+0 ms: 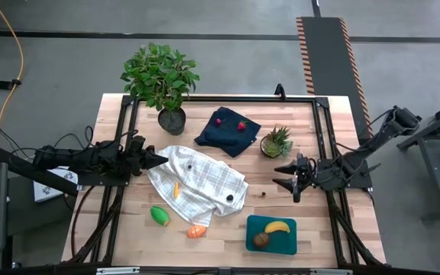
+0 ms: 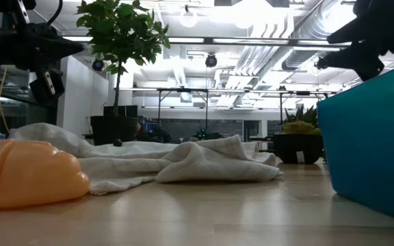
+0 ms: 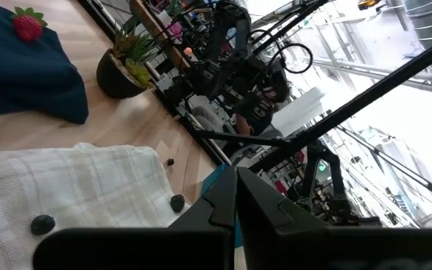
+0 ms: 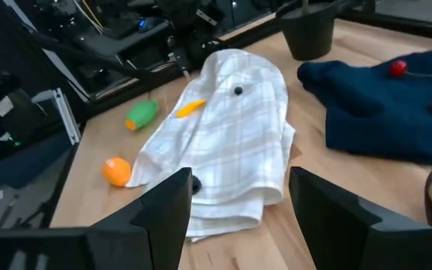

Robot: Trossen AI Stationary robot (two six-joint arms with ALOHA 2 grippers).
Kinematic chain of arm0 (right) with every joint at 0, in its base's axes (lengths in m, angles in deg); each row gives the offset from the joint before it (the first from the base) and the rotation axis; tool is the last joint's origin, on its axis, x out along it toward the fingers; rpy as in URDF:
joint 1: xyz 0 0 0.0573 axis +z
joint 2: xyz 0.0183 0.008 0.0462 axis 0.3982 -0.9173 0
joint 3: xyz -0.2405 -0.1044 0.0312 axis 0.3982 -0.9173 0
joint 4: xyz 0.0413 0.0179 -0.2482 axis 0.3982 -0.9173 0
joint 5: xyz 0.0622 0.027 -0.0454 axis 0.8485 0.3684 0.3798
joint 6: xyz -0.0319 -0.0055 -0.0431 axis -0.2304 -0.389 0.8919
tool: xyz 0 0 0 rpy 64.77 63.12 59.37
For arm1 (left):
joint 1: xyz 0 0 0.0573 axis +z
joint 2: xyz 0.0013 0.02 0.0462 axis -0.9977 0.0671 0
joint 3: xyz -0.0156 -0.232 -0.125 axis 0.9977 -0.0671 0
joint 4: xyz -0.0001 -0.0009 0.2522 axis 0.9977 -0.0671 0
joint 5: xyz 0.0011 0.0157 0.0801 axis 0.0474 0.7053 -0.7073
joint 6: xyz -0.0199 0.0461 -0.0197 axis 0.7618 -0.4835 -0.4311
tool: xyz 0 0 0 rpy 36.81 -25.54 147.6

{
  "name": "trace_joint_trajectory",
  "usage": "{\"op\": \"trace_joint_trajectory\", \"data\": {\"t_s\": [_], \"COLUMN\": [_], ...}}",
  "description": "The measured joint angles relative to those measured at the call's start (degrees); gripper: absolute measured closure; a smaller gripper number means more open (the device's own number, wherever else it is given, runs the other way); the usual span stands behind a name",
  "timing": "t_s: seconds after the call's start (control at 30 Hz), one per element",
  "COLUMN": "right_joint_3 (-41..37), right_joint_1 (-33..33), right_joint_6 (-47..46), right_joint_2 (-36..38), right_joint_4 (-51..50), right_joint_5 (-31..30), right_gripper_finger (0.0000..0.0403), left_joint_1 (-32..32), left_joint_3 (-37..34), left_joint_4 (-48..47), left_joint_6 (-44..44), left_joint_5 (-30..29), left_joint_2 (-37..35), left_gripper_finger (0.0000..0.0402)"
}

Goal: Pick and placing Produce into tupperware
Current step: Put the right blueberry into the bin

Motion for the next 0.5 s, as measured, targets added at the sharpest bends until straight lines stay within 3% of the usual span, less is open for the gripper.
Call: {"op": "trace_joint_trajectory", "data": {"t_s": [0.3,0.5], "right_joint_3": [-4.7,-4.8], "right_joint_1": [5.1,8.2], "right_joint_6": [-4.8,-9.3], "right_joint_2": [-0.5,-5.6], "right_joint_4": [3.2,2.4], "right_joint_5": [-5.0,-8.0], "right_gripper_finger": [0.0187,0.0187], "left_joint_1": [0.0,0.0], "left_joint_3": [0.0,0.0], "left_joint_4": [0.0,0.0], "left_joint_6": [-0.2,-0.2], "left_joint_5": [0.5,0.5], "left_joint_2": [0.0,0.0], "left_gripper_finger": [0.0401,0.0401]}}
